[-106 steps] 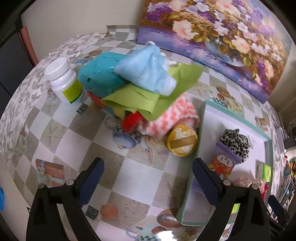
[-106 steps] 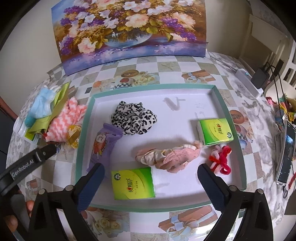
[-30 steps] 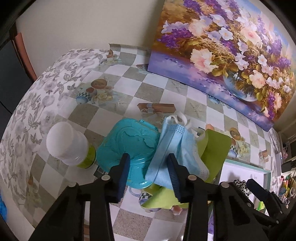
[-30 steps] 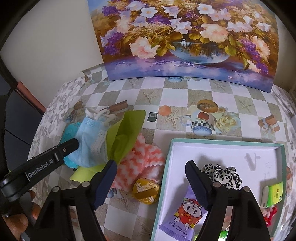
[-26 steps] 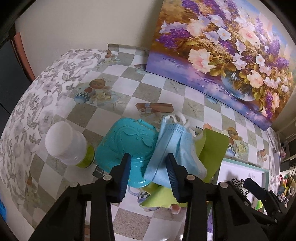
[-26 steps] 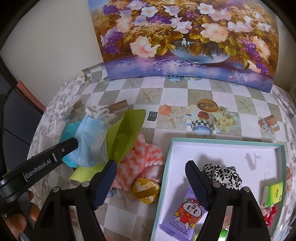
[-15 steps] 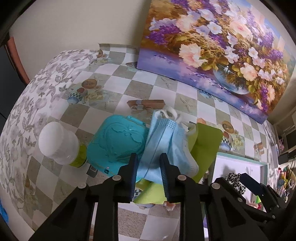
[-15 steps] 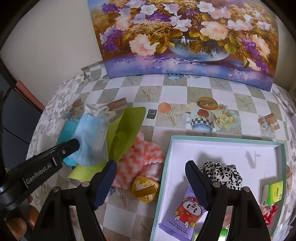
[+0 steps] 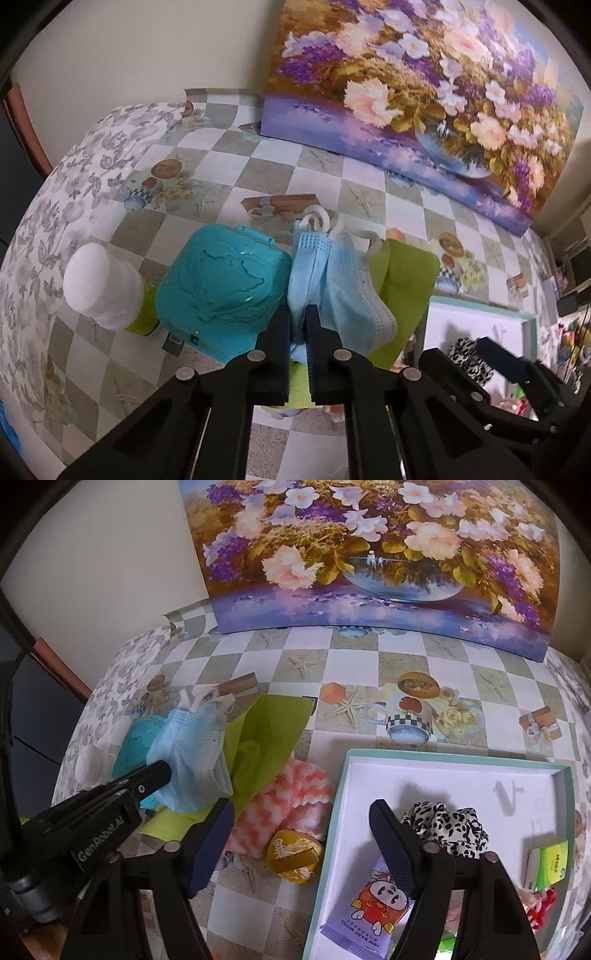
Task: Organize soft objects
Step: 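Lift the mask with the left gripper while the right gripper grasps the lime-green cloth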
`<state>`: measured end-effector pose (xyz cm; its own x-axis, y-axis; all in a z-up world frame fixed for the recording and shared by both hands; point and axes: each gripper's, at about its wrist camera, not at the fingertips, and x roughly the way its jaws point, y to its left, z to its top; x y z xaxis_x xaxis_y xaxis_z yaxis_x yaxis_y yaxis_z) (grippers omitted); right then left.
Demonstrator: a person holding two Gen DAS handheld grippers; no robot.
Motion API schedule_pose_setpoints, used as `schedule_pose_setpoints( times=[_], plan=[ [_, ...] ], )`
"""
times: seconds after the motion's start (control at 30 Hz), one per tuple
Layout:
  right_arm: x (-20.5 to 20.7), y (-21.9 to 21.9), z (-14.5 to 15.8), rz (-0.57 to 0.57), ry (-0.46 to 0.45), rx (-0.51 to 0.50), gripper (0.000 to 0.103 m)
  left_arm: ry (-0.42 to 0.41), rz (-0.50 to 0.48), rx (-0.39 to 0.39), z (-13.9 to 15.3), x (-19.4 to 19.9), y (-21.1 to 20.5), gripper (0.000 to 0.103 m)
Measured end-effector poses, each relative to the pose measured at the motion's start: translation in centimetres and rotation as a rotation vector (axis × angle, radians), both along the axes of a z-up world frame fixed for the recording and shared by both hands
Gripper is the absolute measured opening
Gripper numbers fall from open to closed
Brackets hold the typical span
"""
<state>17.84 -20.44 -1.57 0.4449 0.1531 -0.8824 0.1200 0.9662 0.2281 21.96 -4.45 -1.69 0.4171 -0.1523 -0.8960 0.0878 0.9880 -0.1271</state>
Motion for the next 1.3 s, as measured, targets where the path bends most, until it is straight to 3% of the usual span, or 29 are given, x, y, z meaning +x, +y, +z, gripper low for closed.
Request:
schedule_pose_setpoints(
  times=[0.5,0.8,1.13,1.3],
  plan=[
    [0.2,2.1,0.5,0.044,-0.021,0.040,0.071,-0.105,0.087,-0.094,4.0,-0.8,3.9,0.004],
    [1.0,4.9,-0.5,0.100,-0.008,0.113,0.060,-0.165,0.216,-0.087,6.0,-1.3,9.1,0.004],
    [1.7,7.7,-2.3,0.148,0.017,0.132,0.053,-0.127,0.267,-0.107,4.7,-0.9,11.4,0.004],
    [1.6,7.8,-2.2,0.150,0.002,0.147,0.040,-0.118,0.268,-0.117,4.4,-0.9,11.5,0.004]
  ],
)
